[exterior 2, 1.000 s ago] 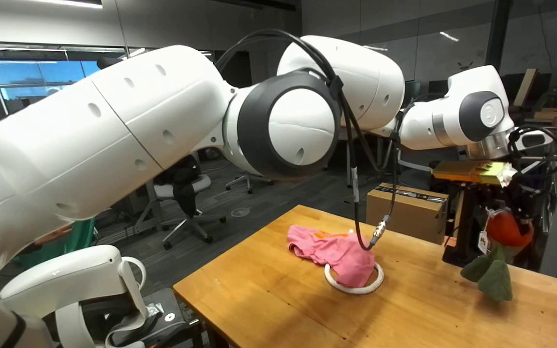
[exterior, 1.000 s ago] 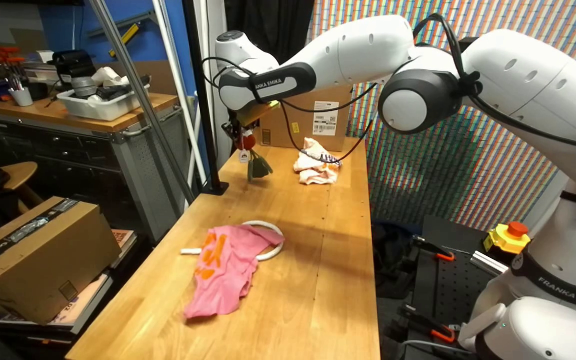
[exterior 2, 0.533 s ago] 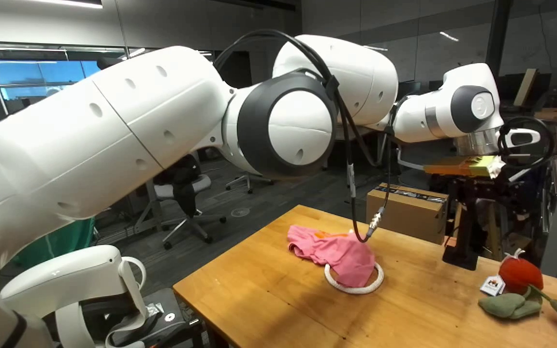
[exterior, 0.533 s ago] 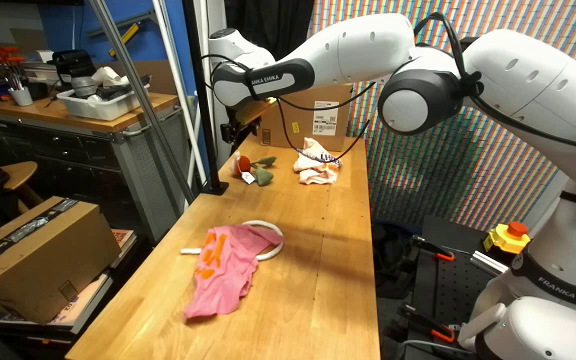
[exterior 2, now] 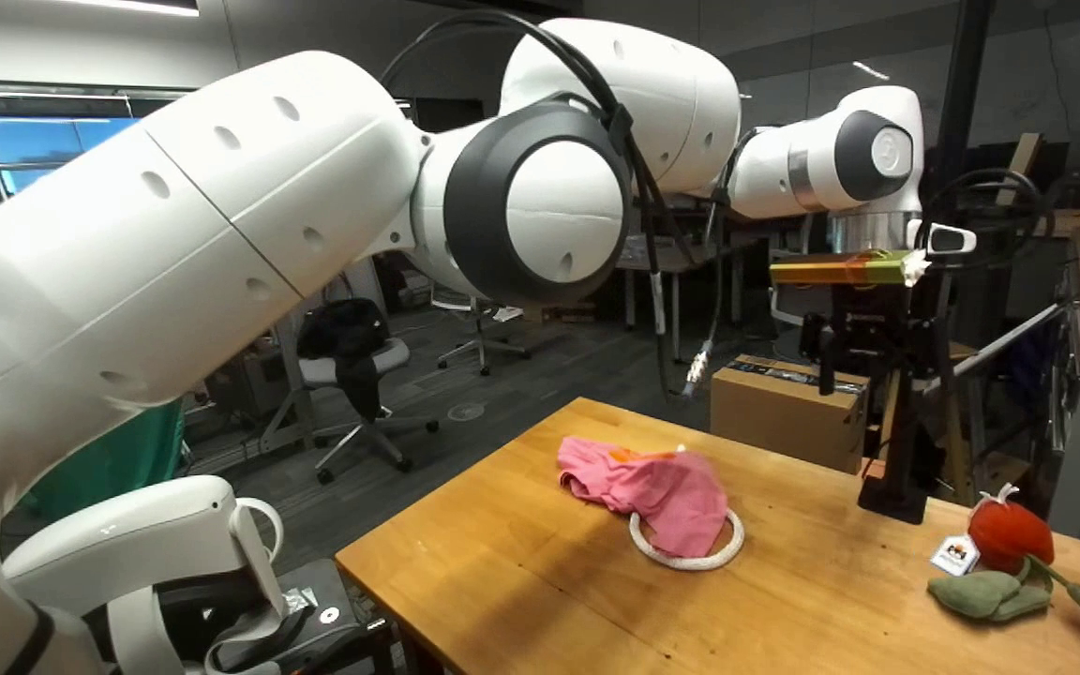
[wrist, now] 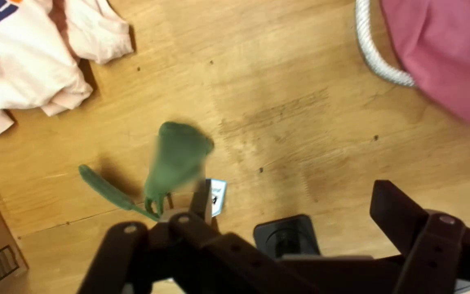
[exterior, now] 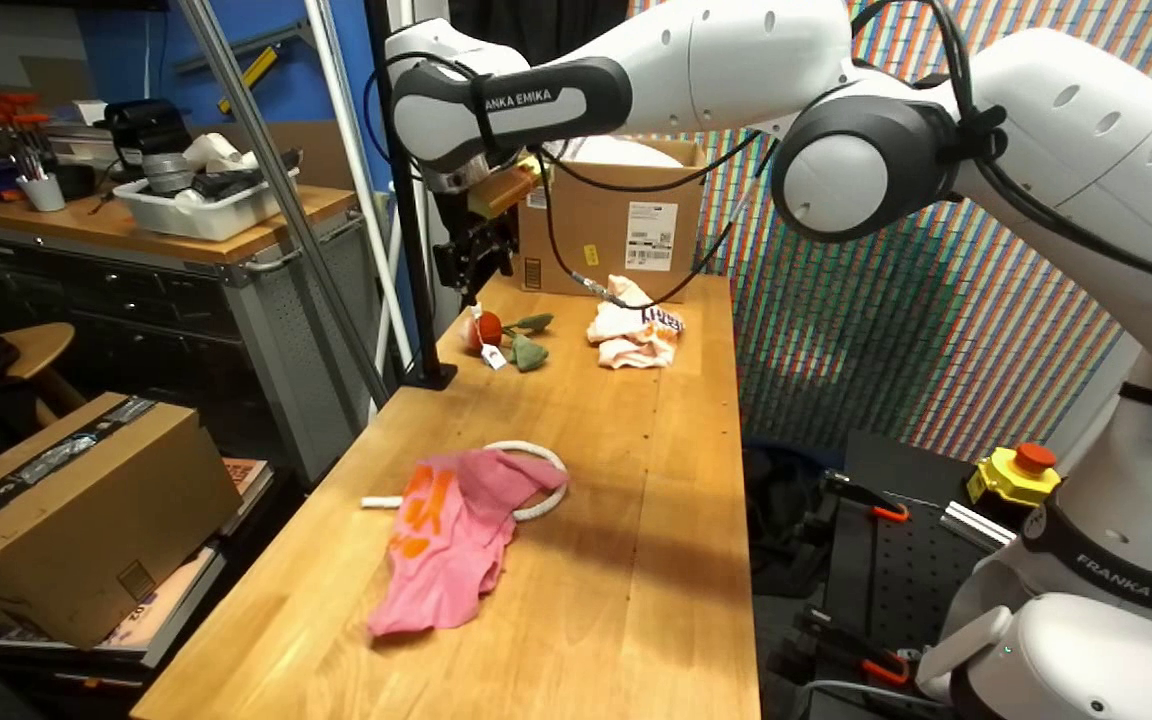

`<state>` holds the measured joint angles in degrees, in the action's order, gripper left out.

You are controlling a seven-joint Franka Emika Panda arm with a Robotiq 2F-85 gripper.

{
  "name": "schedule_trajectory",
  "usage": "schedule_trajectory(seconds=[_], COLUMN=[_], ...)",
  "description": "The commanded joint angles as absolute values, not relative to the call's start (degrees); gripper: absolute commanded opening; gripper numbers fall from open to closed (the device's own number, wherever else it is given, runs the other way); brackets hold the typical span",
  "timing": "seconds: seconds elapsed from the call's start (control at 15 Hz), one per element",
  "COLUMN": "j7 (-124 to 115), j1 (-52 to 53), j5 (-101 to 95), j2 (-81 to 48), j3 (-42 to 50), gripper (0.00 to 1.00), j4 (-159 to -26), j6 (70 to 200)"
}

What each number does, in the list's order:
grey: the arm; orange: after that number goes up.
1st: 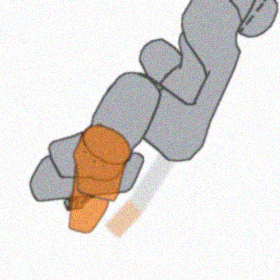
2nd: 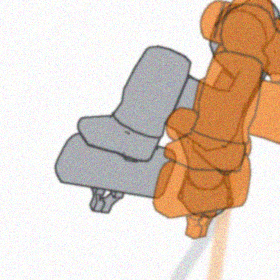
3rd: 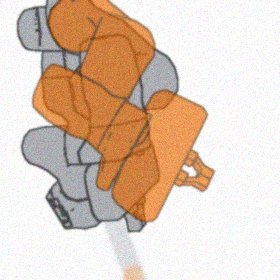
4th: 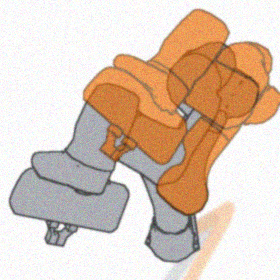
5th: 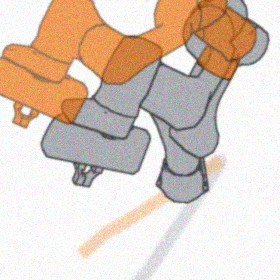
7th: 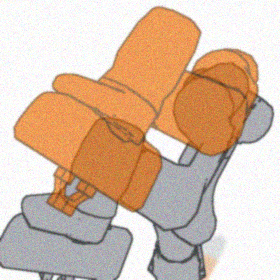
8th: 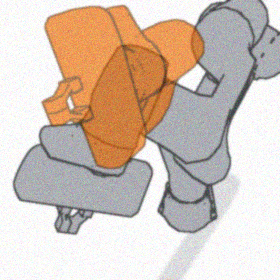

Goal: Move the peach colored shirt and the turnip plushie to the right then move the pink shirt closer to you

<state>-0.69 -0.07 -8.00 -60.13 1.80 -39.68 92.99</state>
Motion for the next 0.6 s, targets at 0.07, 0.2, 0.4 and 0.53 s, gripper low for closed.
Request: schedule_trajectory(seconds=[0.07,0.2,0.4,0.53], j7=[6.8,10.5,15.8,17.8], j1=[0.3,0.5,0.8,1.5], j5=[-5.9,-5.8,-5.1,-5.6], j2=[-54.7,-53.7,-51.8,-50.6], j3=[-2.3,-4.2,-7.3,-9.1], gripper=[1.00,1.00,1.00,1.00], j4=[-45.8,-48.6,-54.1,-58.4], j6=[85.7,84.6,86.2,89.0])
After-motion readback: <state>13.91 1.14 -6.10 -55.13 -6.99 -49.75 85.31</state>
